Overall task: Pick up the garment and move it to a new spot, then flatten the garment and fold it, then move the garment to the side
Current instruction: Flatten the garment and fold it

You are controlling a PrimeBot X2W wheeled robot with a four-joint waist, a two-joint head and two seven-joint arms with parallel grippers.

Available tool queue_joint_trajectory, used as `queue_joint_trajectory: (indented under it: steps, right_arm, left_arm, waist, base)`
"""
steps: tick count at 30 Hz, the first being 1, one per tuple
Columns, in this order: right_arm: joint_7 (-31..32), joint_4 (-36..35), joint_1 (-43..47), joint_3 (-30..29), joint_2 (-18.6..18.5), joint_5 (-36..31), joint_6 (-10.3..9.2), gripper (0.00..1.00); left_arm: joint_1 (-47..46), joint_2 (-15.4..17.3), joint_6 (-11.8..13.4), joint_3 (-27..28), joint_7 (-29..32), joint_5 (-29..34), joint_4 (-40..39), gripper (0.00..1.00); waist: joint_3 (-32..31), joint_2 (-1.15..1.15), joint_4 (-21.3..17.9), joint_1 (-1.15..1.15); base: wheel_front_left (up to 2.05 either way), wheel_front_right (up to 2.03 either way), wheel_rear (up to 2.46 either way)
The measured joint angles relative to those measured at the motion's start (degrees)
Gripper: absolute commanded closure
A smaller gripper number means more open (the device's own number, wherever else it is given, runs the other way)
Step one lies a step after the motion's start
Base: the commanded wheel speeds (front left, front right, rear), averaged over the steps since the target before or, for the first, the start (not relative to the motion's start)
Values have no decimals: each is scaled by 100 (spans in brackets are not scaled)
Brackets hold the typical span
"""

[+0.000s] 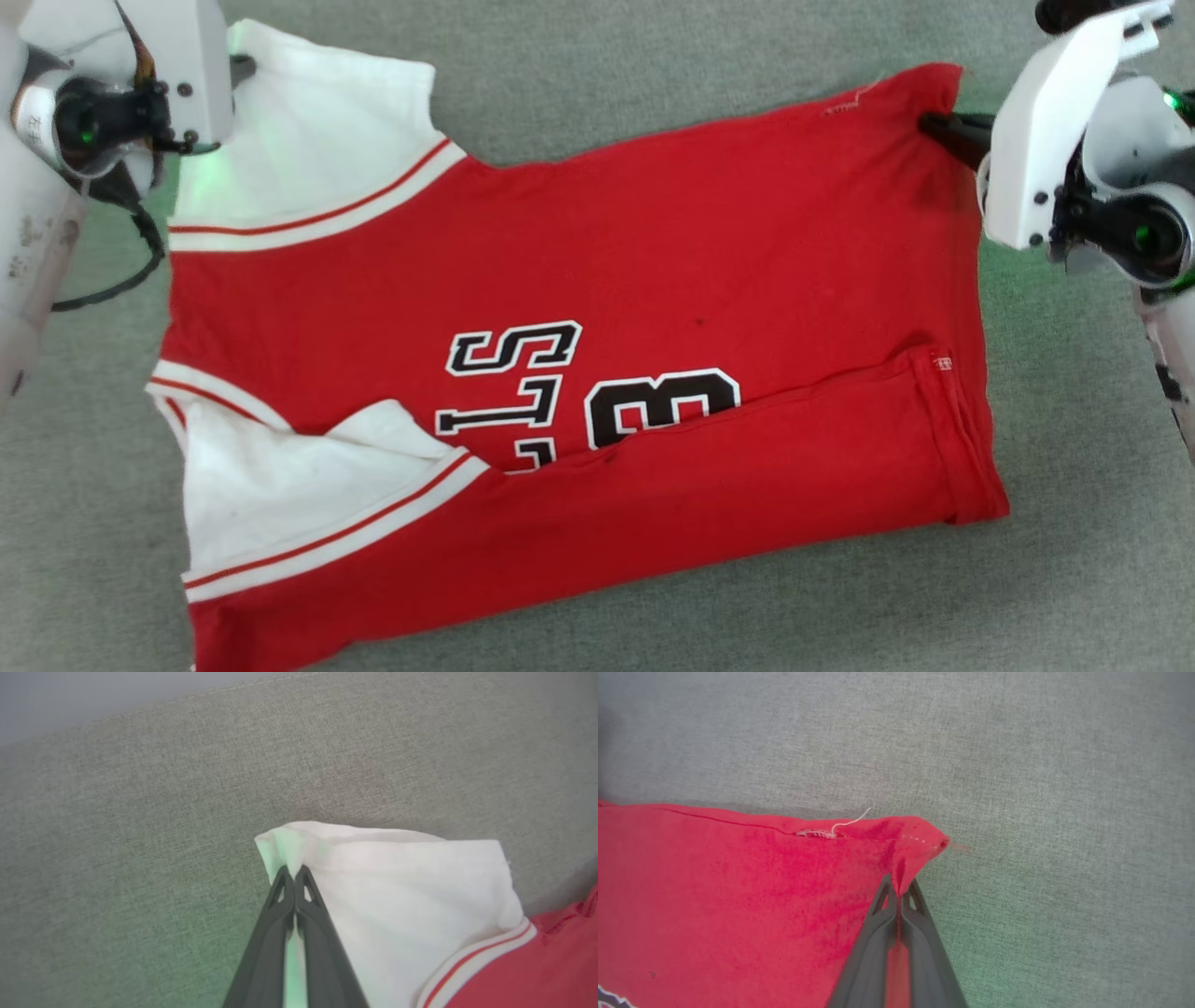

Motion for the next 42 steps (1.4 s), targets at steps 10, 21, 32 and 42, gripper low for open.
queue_joint_trajectory:
  steps: [10,21,32,42]
  right_arm:
    - [-405,-378,589,355,-566,281,0,100]
    - [-600,-955,1716,270,-1088,546,0,100]
    - [-431,-1474,3050,-144,-1238,648,0,100]
    - [-134,-1592,3549,-471,-1012,422,0,73]
  left_arm:
    - [266,33,-47,160,225,-393,-399,100]
    - [1411,857,778,154,706,-795,-2419,100]
    - [3348,1964,2268,3,859,-1408,-5124,100]
    - [3994,1949,2551,-74,583,-1608,-5394,63]
  waist:
    - [-527,0,241,0]
    - [-1244,0,538,0]
    - [-1759,0,767,0]
    - [-1887,0,774,0]
  base:
    - [0,0,0]
    - [0,0,0]
    - [0,0,0]
    - [0,0,0]
